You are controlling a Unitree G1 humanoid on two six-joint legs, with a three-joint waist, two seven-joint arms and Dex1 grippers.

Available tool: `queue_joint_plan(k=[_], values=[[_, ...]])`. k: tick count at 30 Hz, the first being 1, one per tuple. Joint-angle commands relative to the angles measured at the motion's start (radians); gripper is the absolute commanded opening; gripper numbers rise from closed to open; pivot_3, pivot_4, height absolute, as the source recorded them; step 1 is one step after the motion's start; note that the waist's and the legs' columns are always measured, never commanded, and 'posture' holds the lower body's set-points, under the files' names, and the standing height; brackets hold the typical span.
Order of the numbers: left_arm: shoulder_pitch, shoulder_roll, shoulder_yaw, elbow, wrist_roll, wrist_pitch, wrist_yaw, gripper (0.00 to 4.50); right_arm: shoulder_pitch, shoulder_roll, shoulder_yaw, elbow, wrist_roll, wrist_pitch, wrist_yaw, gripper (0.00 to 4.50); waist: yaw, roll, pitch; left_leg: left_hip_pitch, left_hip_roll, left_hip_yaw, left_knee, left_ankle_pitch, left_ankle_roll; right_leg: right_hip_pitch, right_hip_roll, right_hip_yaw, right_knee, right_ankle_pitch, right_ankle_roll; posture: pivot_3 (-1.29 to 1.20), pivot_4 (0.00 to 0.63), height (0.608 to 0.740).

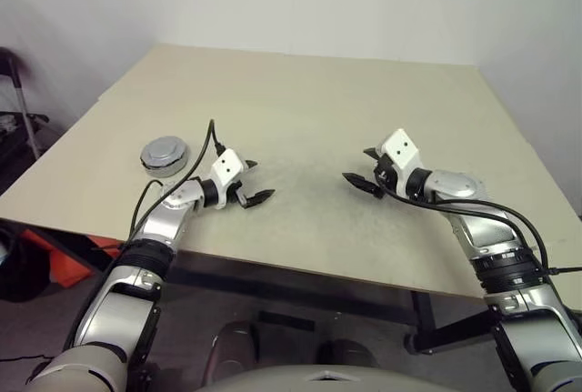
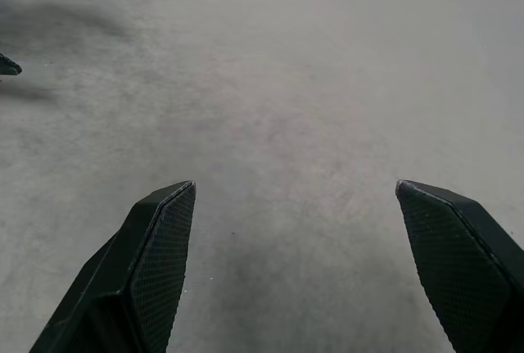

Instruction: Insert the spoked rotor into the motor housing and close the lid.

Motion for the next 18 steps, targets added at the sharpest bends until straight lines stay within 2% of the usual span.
queue_joint_plan(k=[1,10,18], values=[[-0.022,-0.001,0.014,-0.03,0.003,-0.025,-0.003,4.48,-0.013,0.005,-0.028,-0.015,-0.009,-0.023,0.003,4.05,0.0,0.0,0.0,0.0,0.0,0.0,0.001,0.0,0.0,0.0,0.0,0.0,0.0,0.0,0.0,0.0,0.0,0.74],[-0.032,-0.003,0.028,-0.04,0.002,-0.025,0.014,4.48,-0.013,0.02,-0.063,-0.023,0.002,-0.014,0.001,4.05,-0.001,0.001,0.001,0.016,0.001,0.0,0.0,0.0,0.0,0.016,0.0,0.0,-0.002,0.0,-0.001,0.0,0.0,0.74],[-0.05,-0.024,0.026,-0.043,0.015,-0.017,0.062,4.48,-0.006,0.032,-0.075,-0.016,-0.012,-0.021,-0.023,4.05,-0.001,0.001,0.001,0.016,0.001,0.0,0.0,0.0,0.0,0.016,0.0,0.0,-0.001,0.0,-0.001,0.0,0.0,0.74]])
